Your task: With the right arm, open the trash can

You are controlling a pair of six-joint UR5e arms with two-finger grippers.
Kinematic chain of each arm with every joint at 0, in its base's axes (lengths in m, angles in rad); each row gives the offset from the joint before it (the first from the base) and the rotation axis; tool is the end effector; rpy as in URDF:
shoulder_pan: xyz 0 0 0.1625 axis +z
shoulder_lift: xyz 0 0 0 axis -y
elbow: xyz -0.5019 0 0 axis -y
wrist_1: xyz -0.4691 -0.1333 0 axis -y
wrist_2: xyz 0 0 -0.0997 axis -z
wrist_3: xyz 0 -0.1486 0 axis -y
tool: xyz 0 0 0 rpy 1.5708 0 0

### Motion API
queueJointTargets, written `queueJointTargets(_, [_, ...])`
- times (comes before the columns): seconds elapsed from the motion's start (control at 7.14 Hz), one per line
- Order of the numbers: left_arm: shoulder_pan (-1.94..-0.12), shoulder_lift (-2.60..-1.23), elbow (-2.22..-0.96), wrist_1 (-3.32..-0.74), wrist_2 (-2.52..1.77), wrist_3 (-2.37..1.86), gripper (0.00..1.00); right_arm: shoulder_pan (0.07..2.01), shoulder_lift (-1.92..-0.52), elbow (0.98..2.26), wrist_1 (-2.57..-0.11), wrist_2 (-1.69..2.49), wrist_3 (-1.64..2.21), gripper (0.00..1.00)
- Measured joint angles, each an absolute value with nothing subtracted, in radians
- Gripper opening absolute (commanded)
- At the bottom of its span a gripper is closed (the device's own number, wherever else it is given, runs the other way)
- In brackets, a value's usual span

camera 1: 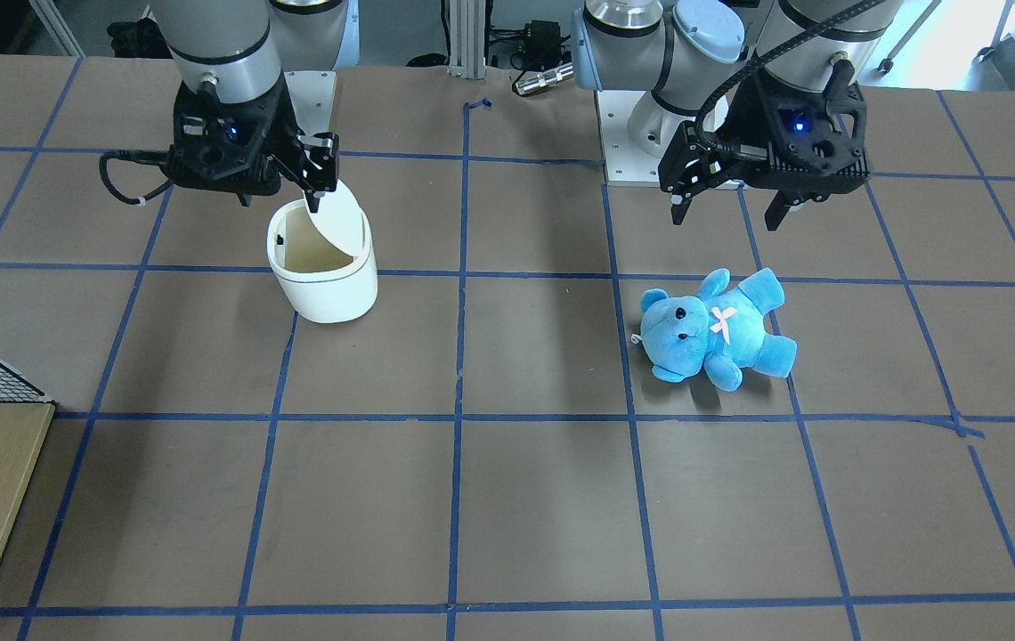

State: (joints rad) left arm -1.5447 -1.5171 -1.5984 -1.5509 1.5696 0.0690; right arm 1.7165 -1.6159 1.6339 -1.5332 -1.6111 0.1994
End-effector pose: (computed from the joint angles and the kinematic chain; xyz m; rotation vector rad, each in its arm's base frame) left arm -0.1191 -0.5517 0.5321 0.0674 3.1390 -0.0722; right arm 0.2040 -0.5135 0.5017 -0.0813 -3.0904 -0.0740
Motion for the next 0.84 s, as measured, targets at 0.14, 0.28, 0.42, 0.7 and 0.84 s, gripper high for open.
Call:
queueJointTargets(0.14, [-1.545,-1.517,-1.598,-1.551,1.57,0.069,1.0,1.718,-1.615,1.556,-1.509,-1.612,0.2,1.0])
queueJointTargets(0.28, [-1.545,-1.517,-1.598,-1.551,1.57,0.069,1.0,1.719,-1.614,1.505,-1.498,-1.613,0.2,1.0])
queueJointTargets(0.42, [-1.545,-1.517,-1.598,-1.551,1.569,0.069,1.0,1.72,-1.613,1.48,-1.497,-1.615,0.201,1.0])
queueJointTargets(0.7, [-1.545,-1.517,-1.598,-1.551,1.569,0.068,1.0,1.721,-1.612,1.469,-1.498,-1.618,0.201,1.0])
queueJointTargets(0.84, [-1.545,-1.517,-1.598,-1.551,1.569,0.069,1.0,1.721,-1.612,1.469,-1.499,-1.615,0.199,1.0])
